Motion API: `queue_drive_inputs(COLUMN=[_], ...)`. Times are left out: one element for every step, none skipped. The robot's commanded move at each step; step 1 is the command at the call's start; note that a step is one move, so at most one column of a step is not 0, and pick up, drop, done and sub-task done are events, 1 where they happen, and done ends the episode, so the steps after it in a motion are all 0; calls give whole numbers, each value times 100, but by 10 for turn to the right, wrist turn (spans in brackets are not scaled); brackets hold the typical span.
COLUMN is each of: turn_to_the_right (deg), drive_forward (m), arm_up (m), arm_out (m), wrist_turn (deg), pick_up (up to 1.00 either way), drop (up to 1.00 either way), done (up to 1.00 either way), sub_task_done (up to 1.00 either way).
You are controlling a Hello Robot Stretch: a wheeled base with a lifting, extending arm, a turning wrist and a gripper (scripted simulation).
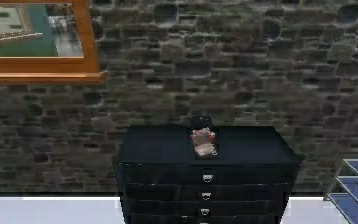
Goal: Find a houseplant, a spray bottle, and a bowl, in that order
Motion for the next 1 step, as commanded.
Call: queue_drive_inputs(turn_to_the_right=[450], drive_forward=[0], arm_up=[0], arm_out=[0], wrist_turn=[0], pick_up=[0], drop=[0], done=[0], sub_task_done=[0])
